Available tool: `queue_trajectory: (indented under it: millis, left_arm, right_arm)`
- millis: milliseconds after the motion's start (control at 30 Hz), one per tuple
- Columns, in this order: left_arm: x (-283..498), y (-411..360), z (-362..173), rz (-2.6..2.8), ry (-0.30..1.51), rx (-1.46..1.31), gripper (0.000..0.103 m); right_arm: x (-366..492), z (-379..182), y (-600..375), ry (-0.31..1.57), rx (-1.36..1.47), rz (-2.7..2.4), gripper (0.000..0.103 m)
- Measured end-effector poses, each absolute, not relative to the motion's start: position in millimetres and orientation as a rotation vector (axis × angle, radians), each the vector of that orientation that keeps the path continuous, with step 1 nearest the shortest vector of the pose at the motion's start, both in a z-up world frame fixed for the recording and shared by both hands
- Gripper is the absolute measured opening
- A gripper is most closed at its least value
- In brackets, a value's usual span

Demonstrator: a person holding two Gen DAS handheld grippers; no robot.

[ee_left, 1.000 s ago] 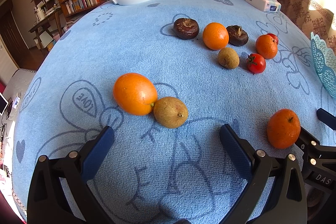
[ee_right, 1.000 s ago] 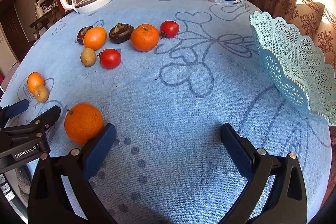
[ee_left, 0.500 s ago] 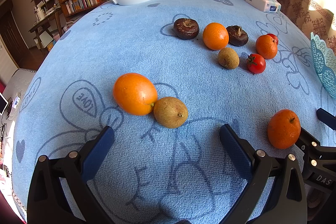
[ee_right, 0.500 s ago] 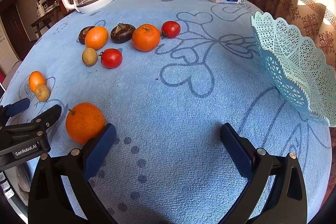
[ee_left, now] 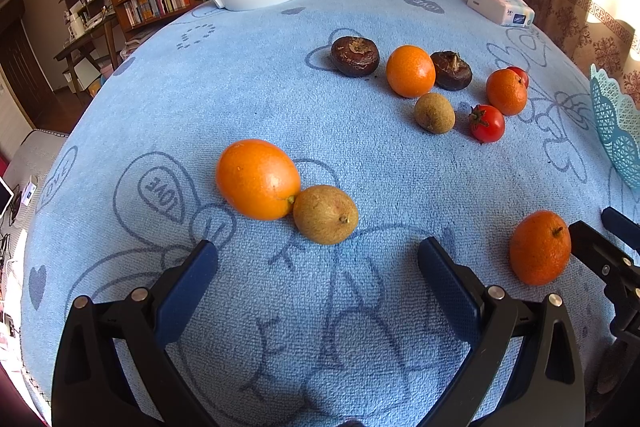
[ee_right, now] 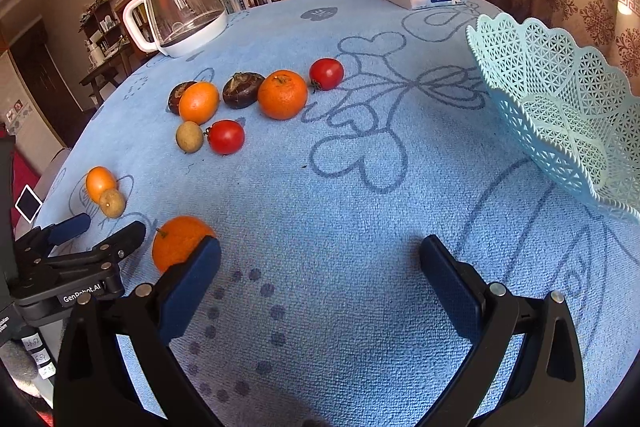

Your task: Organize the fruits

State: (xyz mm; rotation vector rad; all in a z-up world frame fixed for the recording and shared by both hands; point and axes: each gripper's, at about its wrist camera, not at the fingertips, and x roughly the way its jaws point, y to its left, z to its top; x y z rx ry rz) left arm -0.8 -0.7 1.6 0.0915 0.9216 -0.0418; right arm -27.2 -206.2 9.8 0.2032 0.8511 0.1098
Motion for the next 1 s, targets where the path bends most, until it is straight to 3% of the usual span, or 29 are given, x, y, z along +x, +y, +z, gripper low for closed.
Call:
queue_trajectory:
  millis: [800,1000]
  left_arm:
    - [-13.4,40.1,39.1,-0.067,0.784,-0.048,0.098]
    - [4.3,53.4,34.0,-0.059,0.831,-0.113,0.082]
  right_arm:
    - [-33.5,18.8,-218.2,0.787,0.298,0.177,0.101]
    - [-33.7,18.0,-216.9,0.792,0.292,0.178,0.101]
